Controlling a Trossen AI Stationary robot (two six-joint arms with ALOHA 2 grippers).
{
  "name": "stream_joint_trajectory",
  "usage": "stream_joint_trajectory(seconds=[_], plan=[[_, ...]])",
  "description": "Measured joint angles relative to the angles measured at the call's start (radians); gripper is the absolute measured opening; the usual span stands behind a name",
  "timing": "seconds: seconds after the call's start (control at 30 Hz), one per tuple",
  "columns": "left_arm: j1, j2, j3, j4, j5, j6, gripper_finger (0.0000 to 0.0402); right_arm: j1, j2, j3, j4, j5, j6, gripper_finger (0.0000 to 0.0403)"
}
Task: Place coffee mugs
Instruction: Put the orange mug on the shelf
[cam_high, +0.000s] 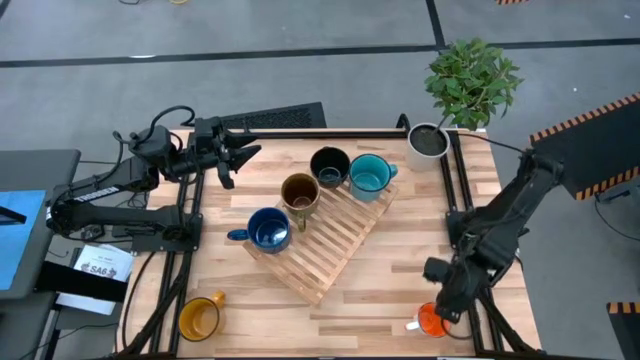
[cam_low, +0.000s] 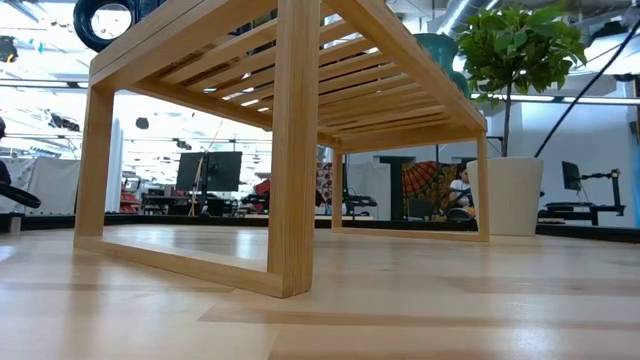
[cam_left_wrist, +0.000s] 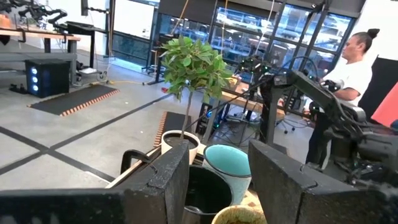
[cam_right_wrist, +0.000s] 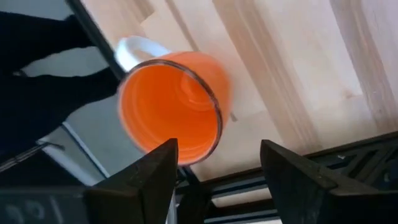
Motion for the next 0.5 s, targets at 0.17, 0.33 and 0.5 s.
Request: stream_joint_trajectory(seconds=[0.17,0.33,0.5], plan=[[0.0,0.0,0.0,0.0,0.0,0.0,0.0149,0.012,0.085,0.0,-0.004,0.009,-0.003,0.0255],[0.0,0.0,0.0,0.0,0.0,0.0,0.0149,0.01,0.147,0.0,0.043,0.009,-0.047,0.0255],[0.0,0.0,0.0,0.0,0.0,0.0,0.0149,0.01,0.201,0.0,0.048,0.008,-0.069,0.0255]])
